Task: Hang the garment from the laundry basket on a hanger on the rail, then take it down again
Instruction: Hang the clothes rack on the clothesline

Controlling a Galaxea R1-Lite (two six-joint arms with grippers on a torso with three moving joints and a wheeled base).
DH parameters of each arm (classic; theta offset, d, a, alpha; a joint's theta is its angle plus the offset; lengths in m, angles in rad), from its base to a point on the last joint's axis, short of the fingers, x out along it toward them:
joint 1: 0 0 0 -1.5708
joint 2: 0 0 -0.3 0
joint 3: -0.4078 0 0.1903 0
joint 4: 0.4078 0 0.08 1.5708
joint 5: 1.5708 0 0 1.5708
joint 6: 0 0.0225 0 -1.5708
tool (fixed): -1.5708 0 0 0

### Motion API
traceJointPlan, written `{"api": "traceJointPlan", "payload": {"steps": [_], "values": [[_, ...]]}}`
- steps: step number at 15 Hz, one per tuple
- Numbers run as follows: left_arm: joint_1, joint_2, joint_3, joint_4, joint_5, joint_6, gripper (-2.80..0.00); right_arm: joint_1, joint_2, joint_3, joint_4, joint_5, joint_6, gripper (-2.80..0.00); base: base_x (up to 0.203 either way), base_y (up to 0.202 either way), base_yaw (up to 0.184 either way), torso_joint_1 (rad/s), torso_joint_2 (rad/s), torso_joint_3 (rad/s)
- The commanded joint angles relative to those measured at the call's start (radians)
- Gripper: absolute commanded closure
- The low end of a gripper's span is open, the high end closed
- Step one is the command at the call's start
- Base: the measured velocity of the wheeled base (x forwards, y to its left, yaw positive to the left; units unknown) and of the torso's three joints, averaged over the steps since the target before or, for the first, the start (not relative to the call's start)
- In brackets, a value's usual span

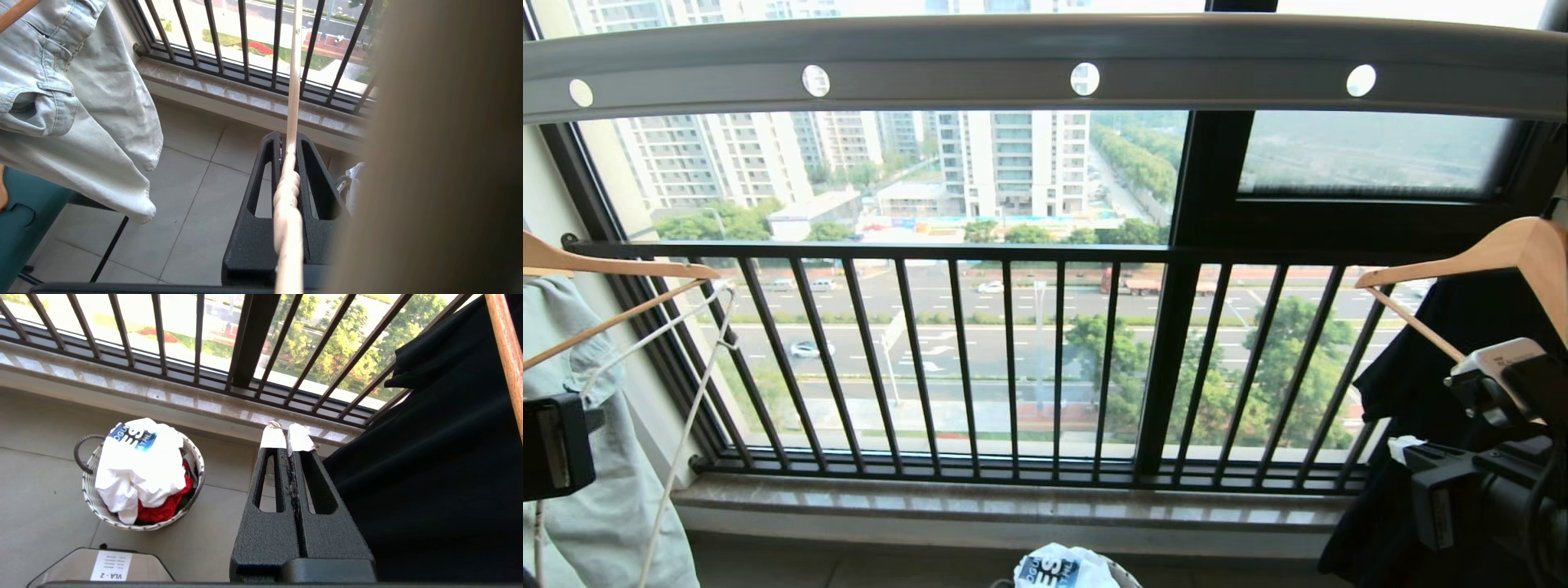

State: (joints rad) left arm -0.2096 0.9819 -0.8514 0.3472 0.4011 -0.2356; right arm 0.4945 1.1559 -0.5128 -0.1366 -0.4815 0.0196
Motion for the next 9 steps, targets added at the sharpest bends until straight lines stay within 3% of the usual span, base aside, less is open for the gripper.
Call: {"api": "traceJointPlan", "payload": {"steps": [1,5,7,9], "values": [[0.000,0.024,-0.015,0.001,-0.003,-0.002,0.00,0.001,0.034,-0.003,-0.004,0.008,0.002,0.00,0.000,0.000,0.000,0.000,0.00,0.000],[-0.061,0.068,-0.080,0.001,-0.018,-0.002,0.00,0.001,0.086,-0.009,-0.021,0.026,0.008,0.00,0.000,0.000,0.000,0.000,0.00,0.000],[-0.101,0.074,-0.138,0.004,-0.103,-0.003,0.00,0.003,0.096,-0.029,-0.041,0.027,0.005,0.00,0.000,0.000,0.000,0.000,0.00,0.000],[-0.106,0.081,-0.192,0.014,-0.234,0.001,0.00,0.012,0.101,-0.046,-0.044,0.058,0.006,0.00,0.000,0.000,0.000,0.000,0.00,0.000]]}}
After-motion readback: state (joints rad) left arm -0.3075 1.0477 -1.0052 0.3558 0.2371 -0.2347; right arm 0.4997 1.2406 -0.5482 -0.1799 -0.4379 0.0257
